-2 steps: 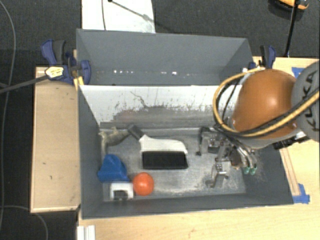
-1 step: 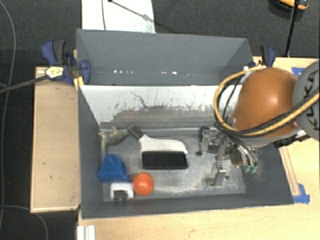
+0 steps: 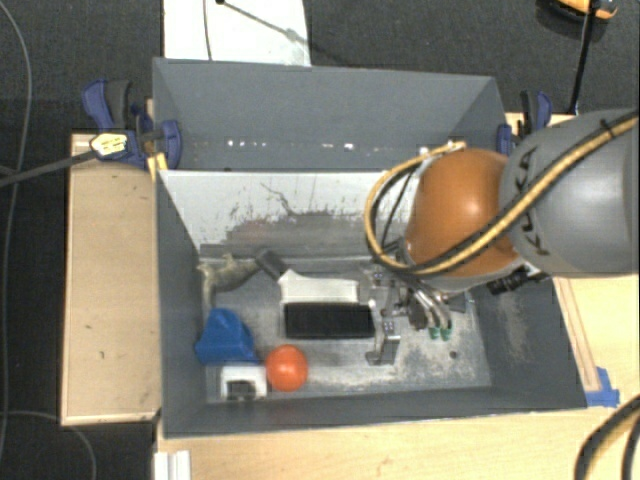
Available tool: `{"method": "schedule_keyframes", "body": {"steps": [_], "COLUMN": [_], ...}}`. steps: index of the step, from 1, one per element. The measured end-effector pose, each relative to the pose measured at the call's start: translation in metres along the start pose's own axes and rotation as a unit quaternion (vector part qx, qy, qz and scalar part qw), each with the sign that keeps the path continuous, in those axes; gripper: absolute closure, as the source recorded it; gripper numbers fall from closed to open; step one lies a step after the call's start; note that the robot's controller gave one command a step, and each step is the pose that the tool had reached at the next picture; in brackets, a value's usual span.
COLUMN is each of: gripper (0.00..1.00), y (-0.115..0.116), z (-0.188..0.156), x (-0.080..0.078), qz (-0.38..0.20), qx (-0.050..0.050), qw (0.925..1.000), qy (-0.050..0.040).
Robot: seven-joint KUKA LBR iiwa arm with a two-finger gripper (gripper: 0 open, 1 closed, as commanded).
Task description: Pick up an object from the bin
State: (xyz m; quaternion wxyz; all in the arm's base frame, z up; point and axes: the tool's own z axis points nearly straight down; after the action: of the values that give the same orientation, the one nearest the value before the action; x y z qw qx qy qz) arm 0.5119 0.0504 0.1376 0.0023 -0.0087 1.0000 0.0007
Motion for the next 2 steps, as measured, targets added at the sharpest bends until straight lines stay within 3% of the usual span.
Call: {"method": "schedule_keyframes", "body": {"steps": [1, 2], "gripper": [0.0, 0.0], "y": [0.049, 0.055], "z": [-0.016, -0.031], "x": [-0.033, -0.039], "qz": [-0.034, -0.004], "qx": [0.0, -0.001], "qw": [0.9994, 1.0], "qy": [0.0022, -0.0021]}}
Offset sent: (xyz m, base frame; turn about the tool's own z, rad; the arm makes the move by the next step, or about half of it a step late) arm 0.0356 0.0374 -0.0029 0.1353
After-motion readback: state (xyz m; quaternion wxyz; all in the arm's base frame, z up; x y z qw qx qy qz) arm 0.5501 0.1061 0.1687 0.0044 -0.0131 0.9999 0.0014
